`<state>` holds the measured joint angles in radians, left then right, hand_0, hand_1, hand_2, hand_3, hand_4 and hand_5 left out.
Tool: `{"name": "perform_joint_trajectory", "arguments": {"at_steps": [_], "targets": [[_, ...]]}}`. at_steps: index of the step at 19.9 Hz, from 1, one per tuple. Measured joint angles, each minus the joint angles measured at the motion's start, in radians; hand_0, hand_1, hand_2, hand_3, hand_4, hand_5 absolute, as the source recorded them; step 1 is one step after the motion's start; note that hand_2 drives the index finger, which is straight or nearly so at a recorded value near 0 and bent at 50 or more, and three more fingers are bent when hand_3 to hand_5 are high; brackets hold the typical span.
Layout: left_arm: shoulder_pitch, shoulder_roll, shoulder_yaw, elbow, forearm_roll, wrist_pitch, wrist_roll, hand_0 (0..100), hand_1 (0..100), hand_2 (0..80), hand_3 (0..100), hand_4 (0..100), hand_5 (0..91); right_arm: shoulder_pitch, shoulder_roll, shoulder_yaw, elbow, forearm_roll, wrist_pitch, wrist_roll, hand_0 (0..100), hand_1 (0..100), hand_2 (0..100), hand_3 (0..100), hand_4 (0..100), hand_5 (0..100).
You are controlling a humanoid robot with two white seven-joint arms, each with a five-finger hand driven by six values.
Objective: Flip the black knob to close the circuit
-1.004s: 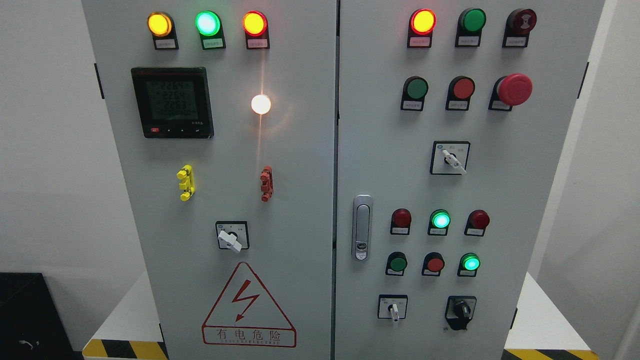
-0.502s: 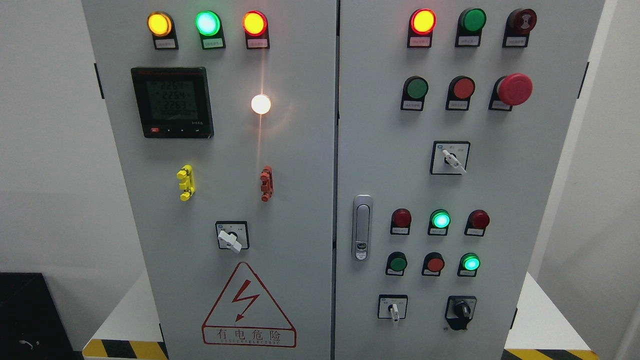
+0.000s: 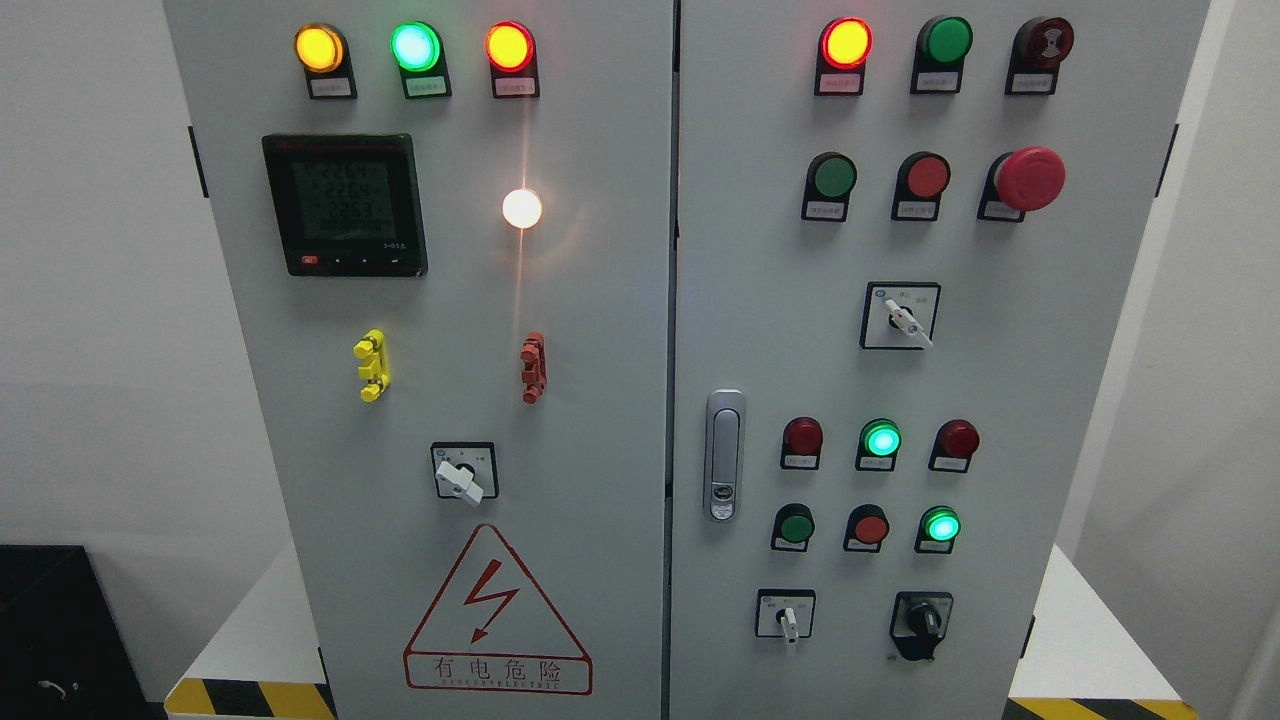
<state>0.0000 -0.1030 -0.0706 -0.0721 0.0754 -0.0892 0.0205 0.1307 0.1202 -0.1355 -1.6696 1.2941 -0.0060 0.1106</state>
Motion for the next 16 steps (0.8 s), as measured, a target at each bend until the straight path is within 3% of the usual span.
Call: {"name": "perform_joint_trajectory", "arguments": {"at_steps": [16], "targets": [[0.0, 0.0, 0.0, 0.0, 0.0, 0.0, 0.0, 12, 56, 0.0, 0, 0, 0.0, -0.185, 0.01, -0.006, -0.133, 0.089, 0.028, 0.121, 0, 0, 96, 100, 100, 100]]}}
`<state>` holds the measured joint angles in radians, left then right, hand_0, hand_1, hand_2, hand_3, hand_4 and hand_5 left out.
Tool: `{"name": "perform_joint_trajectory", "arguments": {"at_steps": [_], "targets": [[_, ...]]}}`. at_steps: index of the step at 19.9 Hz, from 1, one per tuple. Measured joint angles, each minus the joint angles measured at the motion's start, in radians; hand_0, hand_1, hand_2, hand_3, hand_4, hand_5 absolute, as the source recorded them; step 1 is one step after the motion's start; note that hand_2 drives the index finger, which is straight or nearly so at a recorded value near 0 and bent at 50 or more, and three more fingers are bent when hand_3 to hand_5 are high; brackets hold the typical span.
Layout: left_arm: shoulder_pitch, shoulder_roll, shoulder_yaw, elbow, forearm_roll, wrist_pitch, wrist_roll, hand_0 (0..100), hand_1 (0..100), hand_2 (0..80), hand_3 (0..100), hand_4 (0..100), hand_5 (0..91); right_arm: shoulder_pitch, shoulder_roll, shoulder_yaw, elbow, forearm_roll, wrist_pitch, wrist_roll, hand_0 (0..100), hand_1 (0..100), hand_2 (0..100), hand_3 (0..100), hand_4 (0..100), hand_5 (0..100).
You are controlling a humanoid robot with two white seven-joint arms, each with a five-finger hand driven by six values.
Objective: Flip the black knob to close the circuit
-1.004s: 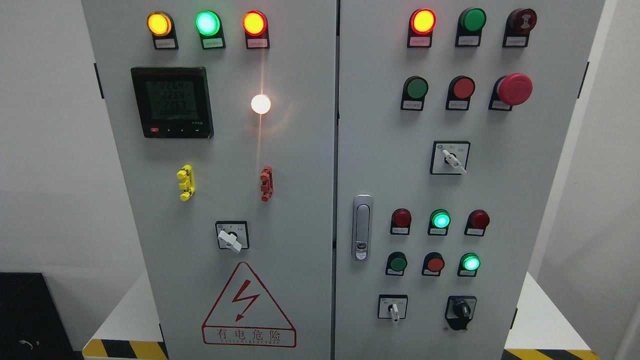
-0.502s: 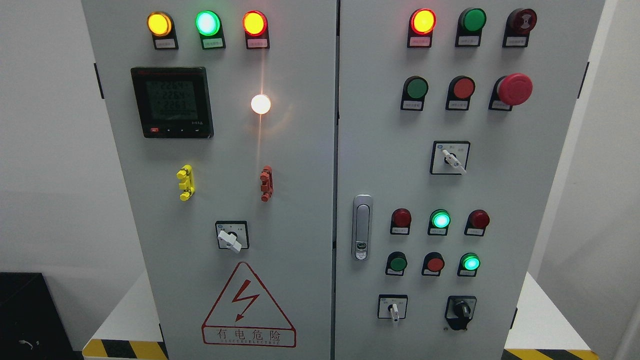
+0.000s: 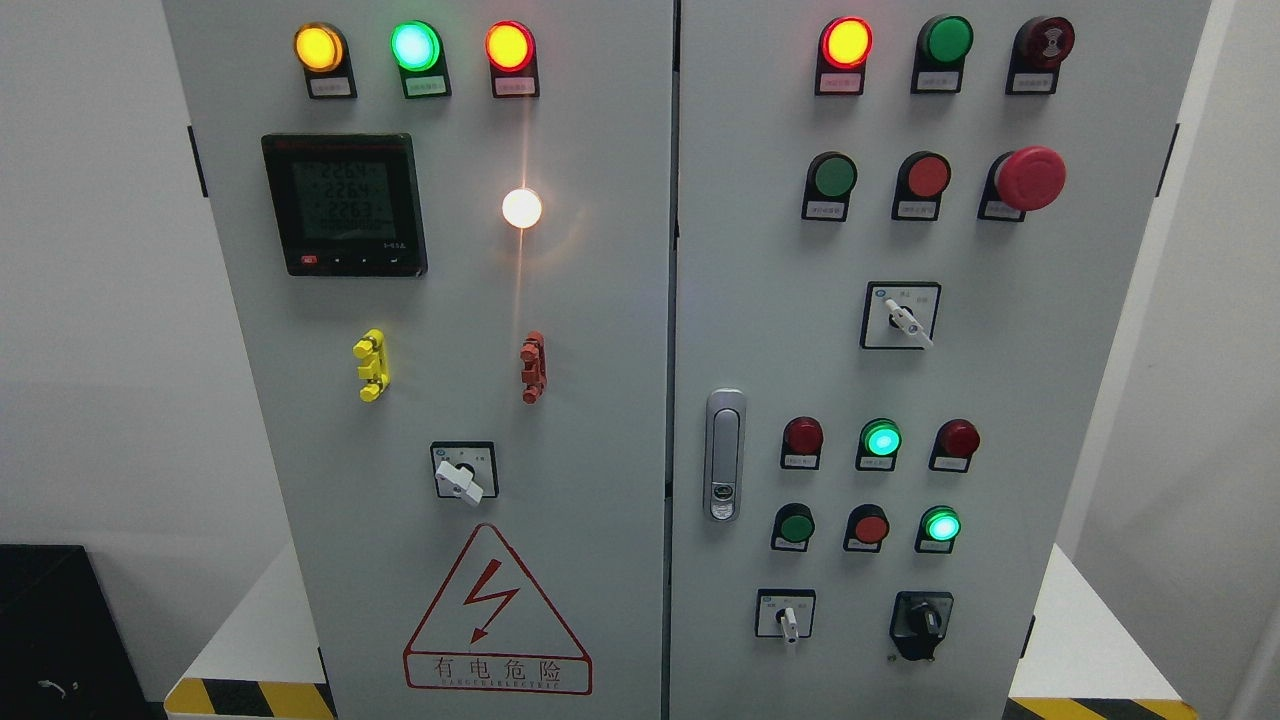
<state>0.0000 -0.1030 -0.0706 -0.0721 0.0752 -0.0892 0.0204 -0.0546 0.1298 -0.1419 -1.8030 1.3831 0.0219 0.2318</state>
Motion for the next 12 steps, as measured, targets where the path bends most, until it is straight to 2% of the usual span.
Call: {"name": "perform_joint_trajectory", "arguments": {"at_steps": [5, 12], "targets": [[0.0, 0.0, 0.0, 0.0, 0.0, 0.0, 0.0, 12, 56, 0.0, 0, 0, 0.0, -0.044, 0.001, -0.009, -0.01, 0.025, 0.006, 0.026, 0, 0, 96, 100, 100, 100], [0.0, 0.0, 0.0, 0.0, 0.0, 0.0, 0.0, 12, 56, 0.0, 0, 0, 0.0, -0.098, 0.0, -0.027, 0.002, 0.051, 0.011, 0.037, 0, 0, 96, 100, 100, 100]]}}
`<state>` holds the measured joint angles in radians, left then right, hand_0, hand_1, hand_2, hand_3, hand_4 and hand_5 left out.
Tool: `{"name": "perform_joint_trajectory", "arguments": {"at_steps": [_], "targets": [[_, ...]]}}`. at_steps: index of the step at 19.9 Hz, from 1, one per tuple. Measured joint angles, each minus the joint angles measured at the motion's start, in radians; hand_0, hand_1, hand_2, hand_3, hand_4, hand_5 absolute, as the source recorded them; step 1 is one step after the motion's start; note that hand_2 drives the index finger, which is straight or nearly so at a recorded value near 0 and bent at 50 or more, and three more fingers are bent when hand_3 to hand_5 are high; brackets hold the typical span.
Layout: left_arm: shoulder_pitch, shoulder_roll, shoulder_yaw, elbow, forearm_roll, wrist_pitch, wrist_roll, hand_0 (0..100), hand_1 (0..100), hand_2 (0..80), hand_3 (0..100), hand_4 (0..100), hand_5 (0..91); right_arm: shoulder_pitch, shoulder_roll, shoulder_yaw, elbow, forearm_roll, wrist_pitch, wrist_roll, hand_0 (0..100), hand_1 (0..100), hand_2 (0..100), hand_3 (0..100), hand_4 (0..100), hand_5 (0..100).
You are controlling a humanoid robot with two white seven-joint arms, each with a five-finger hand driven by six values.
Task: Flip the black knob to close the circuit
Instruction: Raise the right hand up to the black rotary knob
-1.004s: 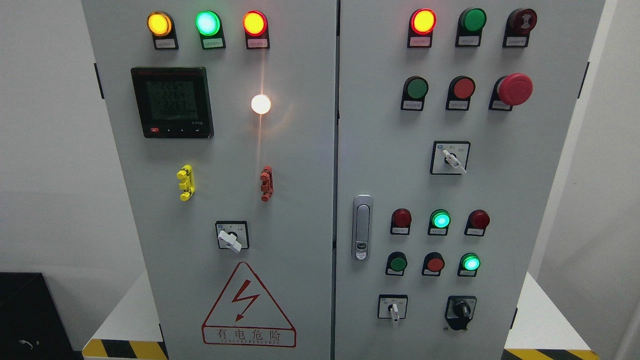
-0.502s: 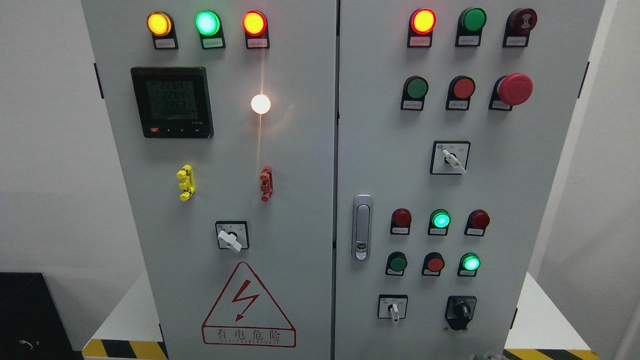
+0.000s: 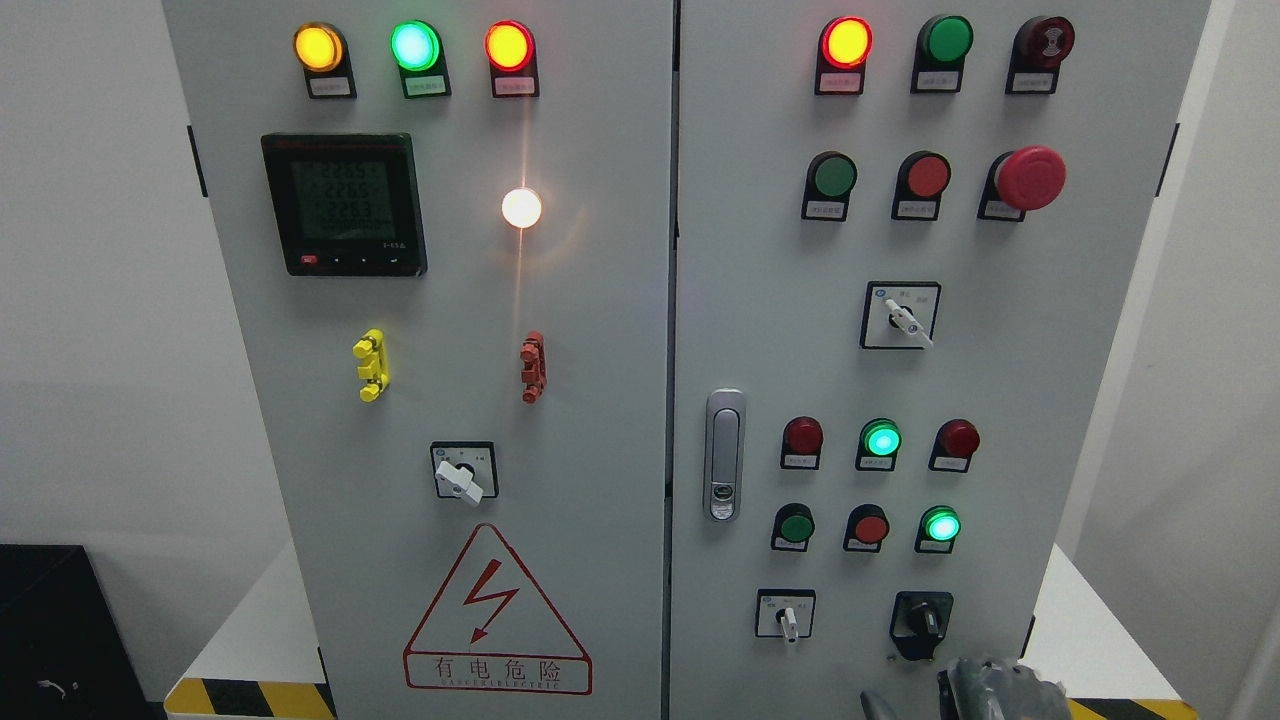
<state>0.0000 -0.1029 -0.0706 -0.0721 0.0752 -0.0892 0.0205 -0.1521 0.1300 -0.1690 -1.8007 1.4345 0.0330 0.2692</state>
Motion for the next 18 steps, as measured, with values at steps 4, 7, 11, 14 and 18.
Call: {"name": "perform_joint_trajectory", "arguments": {"at_steps": [4, 7, 11, 14, 18], "targets": [[0.0, 0.0, 0.0, 0.0, 0.0, 0.0, 0.0, 12, 56, 0.0, 0, 0, 0.0, -0.024, -0.001, -0.013, 0.011, 0.012, 0.0, 0.005, 0, 0, 97, 100, 100, 100], [0.0, 0.0, 0.0, 0.0, 0.0, 0.0, 0.0, 12, 56, 0.0, 0, 0, 0.0, -0.038, -0.002, -0.021, 0.021, 0.021, 0.003, 0.012, 0, 0, 96, 100, 100, 100], [0.0, 0.0, 0.0, 0.0, 0.0, 0.0, 0.0, 12, 56, 0.0, 0, 0, 0.0, -0.05, -0.003, -0.029, 0.034, 0.032, 0.018, 0.013, 0, 0, 97, 100, 100, 100], [0.0, 0.0, 0.0, 0.0, 0.0, 0.0, 0.0, 12, 56, 0.0, 0, 0, 0.0, -0.062, -0.004, -0.034, 0.044, 0.037, 0.024, 0.013, 0, 0, 97, 100, 100, 100], [0.0, 0.0, 0.0, 0.0, 0.0, 0.0, 0.0, 12, 56, 0.0, 0, 0, 0.0, -0.076, -0.004, -0.039, 0.057, 0.04, 0.034, 0.014, 0, 0, 96, 100, 100, 100]]}}
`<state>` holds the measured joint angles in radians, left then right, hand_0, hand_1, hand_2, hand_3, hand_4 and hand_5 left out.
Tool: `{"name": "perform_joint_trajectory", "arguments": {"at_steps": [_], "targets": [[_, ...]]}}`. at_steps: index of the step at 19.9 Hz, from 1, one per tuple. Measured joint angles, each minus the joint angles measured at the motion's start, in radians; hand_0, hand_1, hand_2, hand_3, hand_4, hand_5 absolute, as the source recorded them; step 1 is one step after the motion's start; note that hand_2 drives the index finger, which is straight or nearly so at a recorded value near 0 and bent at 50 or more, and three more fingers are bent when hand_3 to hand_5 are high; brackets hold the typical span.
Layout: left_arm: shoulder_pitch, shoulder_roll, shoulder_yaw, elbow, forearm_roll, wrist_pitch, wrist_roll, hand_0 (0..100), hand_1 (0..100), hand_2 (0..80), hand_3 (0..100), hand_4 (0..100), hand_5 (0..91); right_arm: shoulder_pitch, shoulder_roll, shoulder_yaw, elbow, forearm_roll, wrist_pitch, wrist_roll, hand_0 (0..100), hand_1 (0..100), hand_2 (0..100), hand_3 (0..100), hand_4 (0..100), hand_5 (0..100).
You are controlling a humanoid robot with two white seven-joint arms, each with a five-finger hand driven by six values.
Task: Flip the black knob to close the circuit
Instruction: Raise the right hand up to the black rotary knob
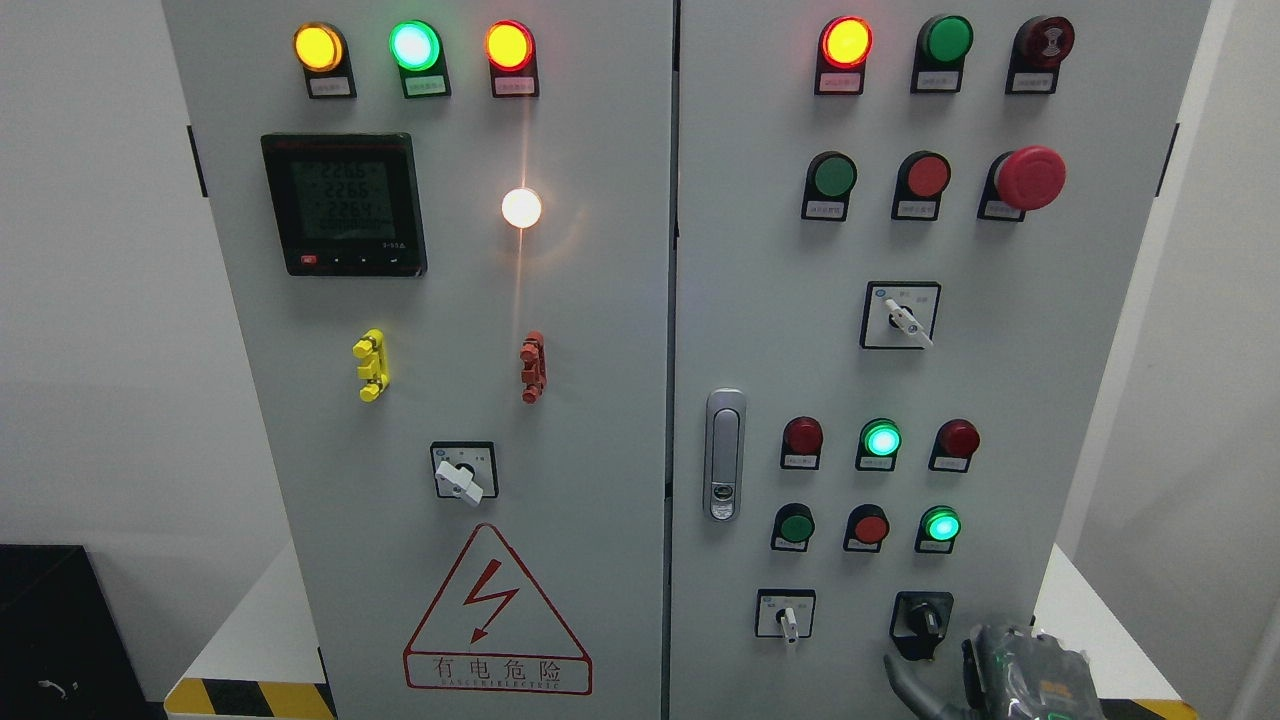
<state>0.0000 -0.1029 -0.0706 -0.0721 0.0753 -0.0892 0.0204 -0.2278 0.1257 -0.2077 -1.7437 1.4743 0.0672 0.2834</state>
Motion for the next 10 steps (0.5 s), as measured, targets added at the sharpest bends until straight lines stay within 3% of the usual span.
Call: {"name": "perform_joint_trajectory", "arguments": {"at_steps": [10], "targets": [[0.0, 0.0, 0.0, 0.0, 0.0, 0.0, 0.0, 12, 56, 0.0, 0, 0, 0.0, -0.018, -0.002, -0.015, 0.03, 0.01, 0.006, -0.009, 0, 0, 96, 100, 100, 100]]}}
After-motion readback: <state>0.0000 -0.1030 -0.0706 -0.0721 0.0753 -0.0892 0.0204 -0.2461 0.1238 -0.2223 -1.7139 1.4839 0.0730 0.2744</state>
